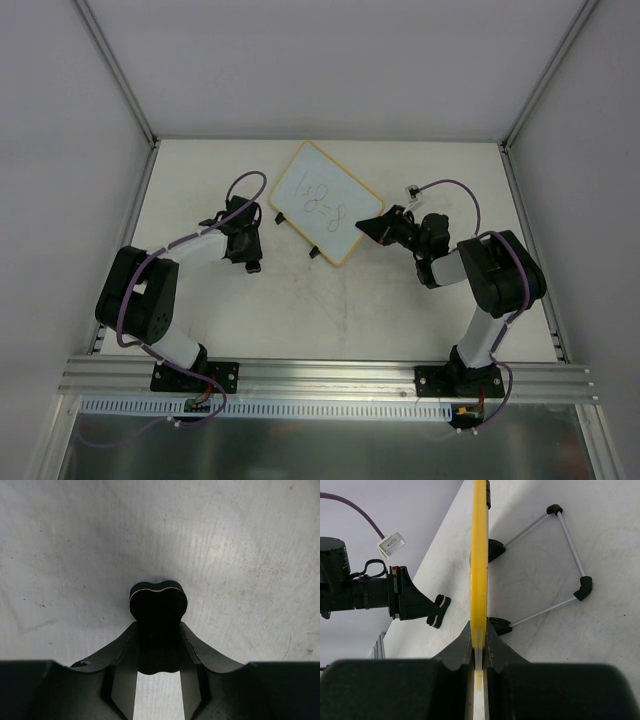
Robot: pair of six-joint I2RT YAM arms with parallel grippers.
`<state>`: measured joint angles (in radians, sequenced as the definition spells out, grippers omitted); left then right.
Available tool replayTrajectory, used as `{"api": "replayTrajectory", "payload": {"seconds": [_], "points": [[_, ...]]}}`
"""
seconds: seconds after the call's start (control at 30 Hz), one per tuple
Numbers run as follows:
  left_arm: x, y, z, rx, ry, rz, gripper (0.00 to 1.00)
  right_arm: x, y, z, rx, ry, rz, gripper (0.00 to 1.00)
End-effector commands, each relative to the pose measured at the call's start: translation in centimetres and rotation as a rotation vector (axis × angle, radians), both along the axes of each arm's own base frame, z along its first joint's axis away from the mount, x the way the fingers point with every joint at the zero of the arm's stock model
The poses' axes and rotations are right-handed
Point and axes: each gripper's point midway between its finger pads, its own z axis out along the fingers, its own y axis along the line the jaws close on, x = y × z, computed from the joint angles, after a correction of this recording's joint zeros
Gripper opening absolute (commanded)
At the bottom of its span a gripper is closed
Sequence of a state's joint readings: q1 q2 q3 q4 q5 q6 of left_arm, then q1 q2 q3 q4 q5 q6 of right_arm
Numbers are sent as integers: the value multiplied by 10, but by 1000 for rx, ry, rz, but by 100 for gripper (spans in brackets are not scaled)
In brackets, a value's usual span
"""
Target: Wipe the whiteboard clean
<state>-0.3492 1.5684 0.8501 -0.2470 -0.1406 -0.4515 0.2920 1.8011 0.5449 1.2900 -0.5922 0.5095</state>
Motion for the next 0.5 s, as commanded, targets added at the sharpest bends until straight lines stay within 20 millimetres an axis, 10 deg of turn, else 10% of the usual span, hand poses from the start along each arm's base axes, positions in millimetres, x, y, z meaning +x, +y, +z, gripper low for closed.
{"api": "replayTrajectory", "payload": {"seconds": [0.0,0.27,0.47], "points": [[4,-3,7,18,-13,-21,27,8,-1,56,62,-264,2,0],[3,0,3,39,-3,-22,24,8,-4,55,61,-262,-7,0],[4,2,0,49,5,-16,44,8,-4,56,62,-263,-6,0]]}}
